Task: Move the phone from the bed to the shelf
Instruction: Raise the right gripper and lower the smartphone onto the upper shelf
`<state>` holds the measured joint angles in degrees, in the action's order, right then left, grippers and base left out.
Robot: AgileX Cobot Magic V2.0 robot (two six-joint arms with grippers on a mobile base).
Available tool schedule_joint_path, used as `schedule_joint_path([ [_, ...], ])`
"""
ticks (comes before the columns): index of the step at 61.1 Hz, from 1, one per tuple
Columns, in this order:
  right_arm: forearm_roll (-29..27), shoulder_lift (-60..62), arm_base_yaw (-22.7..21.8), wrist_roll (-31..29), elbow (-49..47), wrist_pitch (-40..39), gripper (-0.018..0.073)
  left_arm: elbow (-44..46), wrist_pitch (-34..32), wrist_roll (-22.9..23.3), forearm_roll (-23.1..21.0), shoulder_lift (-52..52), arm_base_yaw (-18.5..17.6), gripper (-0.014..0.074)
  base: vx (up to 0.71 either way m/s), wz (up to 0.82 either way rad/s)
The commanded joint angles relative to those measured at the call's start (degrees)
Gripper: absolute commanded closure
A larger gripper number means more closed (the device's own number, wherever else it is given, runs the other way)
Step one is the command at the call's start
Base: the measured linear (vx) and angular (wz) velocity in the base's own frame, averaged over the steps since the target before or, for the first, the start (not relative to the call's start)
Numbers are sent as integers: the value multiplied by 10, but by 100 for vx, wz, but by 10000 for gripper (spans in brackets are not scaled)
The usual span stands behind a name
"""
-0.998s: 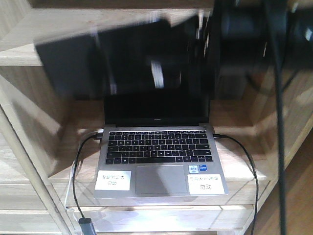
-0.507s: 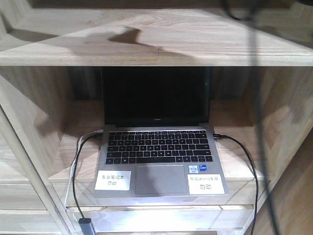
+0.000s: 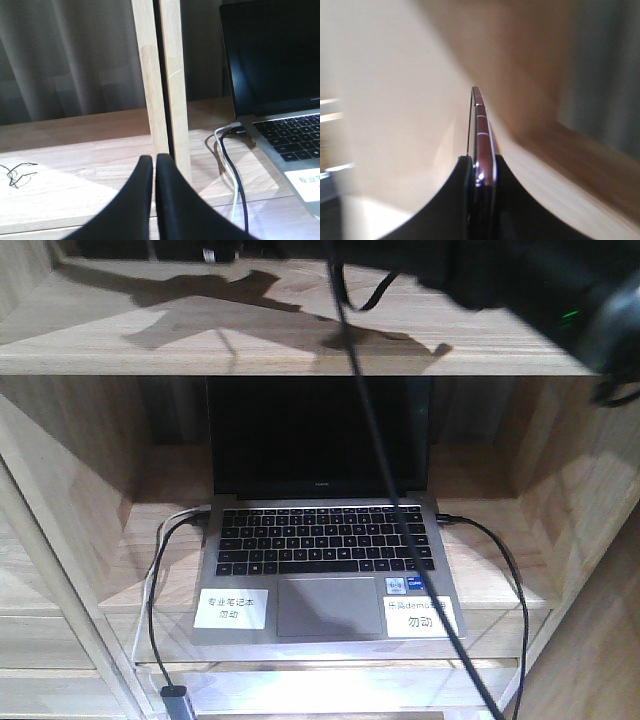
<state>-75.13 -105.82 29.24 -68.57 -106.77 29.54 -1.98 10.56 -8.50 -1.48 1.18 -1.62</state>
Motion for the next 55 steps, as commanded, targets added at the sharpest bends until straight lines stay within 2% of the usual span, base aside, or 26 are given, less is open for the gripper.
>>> schedule_joint_path([
  [1, -33, 13, 0, -7, -23, -41, 561, 13, -41, 3, -5, 2, -2, 595, 0, 0],
  [40, -9, -15, -2, -7, -22, -85, 547, 13, -41, 3, -5, 2, -2, 595, 0, 0],
  [47, -3, -15, -2, -7, -22, -86, 515, 13, -41, 3, -5, 2, -2, 595, 0, 0],
  [55, -3, -15, -2, -7, -22, -94, 420, 13, -41, 3, -5, 2, -2, 595, 0, 0],
])
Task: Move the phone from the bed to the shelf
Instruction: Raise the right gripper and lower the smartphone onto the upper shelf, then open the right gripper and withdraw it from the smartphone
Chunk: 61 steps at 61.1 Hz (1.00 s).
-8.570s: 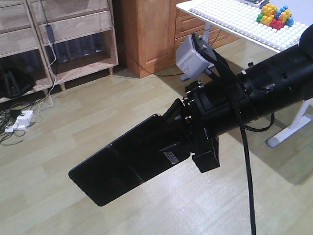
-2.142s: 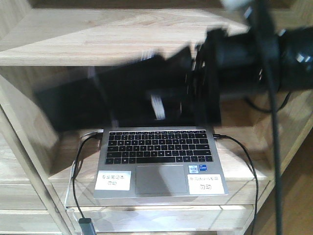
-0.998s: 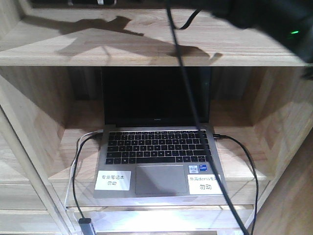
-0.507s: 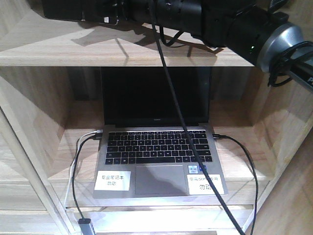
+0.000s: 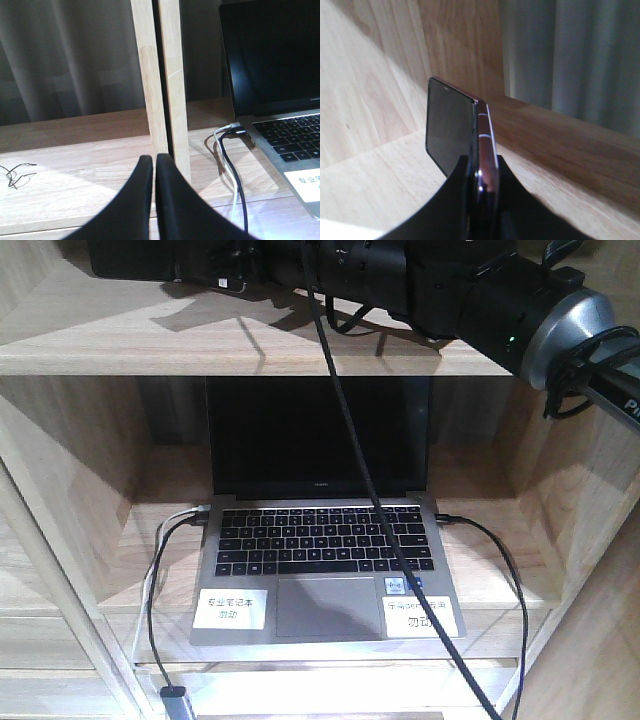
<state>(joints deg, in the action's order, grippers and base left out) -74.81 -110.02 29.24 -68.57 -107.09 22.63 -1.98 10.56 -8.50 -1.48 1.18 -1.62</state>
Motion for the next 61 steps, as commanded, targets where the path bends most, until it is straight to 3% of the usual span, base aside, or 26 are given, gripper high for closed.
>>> schedule_joint_path([
  [1, -6, 27, -2, -7, -19, -26, 406, 13, -41, 3, -5, 2, -2, 595, 0, 0],
  [17, -6, 27, -2, -7, -19, -51, 63, 13, -41, 3, -5, 2, -2, 595, 0, 0],
  [25, 0, 28, -2, -7, -19, -64, -45, 13, -41, 3, -5, 2, -2, 595, 0, 0],
  [37, 22, 36, -2, -7, -19, -64, -45, 13, -41, 3, -5, 2, -2, 595, 0, 0],
  [61, 34, 95, -2, 26, -17, -50, 69, 13, -41, 3, -5, 2, -2, 595, 0, 0],
])
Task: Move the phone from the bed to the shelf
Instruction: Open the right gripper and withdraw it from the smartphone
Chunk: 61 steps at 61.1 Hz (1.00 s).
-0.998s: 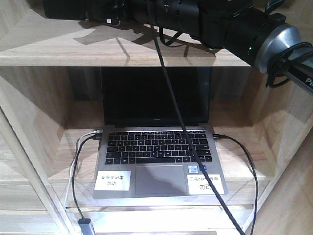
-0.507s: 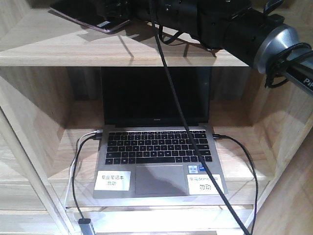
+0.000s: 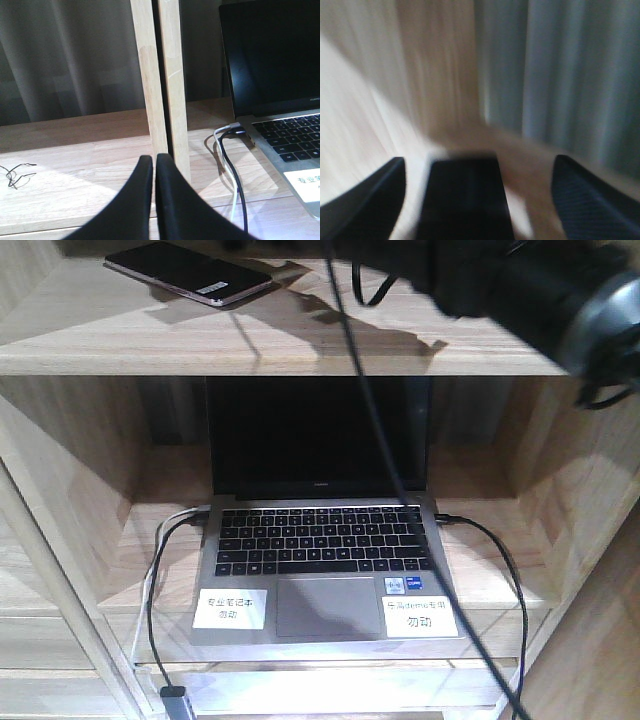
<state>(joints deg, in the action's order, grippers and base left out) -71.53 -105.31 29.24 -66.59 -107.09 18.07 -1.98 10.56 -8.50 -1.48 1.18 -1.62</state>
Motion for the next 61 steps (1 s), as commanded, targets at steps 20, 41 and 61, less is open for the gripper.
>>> schedule_joint_path([
  [20, 236, 115, -2, 193, -17, 117, 394, 13, -41, 3, -5, 2, -2, 595, 0, 0],
  [41, 337, 168, -2, 278, -13, 199, 566, 13, -41, 3, -5, 2, -2, 595, 0, 0],
  [61, 330, 355, -2, 267, 306, -14, 566, 13, -41, 3, -5, 2, -2, 595, 0, 0],
])
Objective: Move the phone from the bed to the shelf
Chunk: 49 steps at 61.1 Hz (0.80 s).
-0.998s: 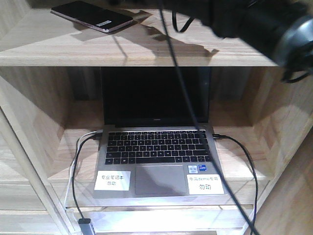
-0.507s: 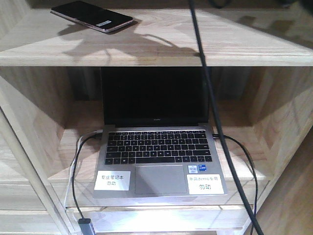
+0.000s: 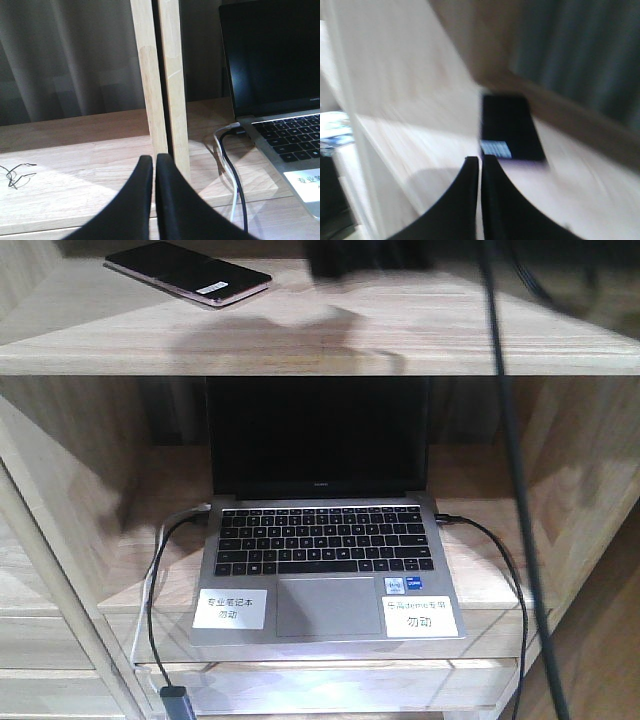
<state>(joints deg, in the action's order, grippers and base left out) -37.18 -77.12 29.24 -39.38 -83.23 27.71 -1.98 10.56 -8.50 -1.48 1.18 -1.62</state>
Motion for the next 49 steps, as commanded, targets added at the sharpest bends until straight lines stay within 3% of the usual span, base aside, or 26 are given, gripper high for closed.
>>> schedule_joint_path([
  [1, -14, 88, -2, -5, 81, -120, 566, 13, -41, 3, -5, 2, -2, 595, 0, 0],
  [11, -14, 207, -2, -5, 208, -171, 566, 13, -41, 3, -5, 2, -2, 595, 0, 0],
  [49, -14, 592, -2, 47, 538, -167, 566, 13, -41, 3, -5, 2, -2, 595, 0, 0],
])
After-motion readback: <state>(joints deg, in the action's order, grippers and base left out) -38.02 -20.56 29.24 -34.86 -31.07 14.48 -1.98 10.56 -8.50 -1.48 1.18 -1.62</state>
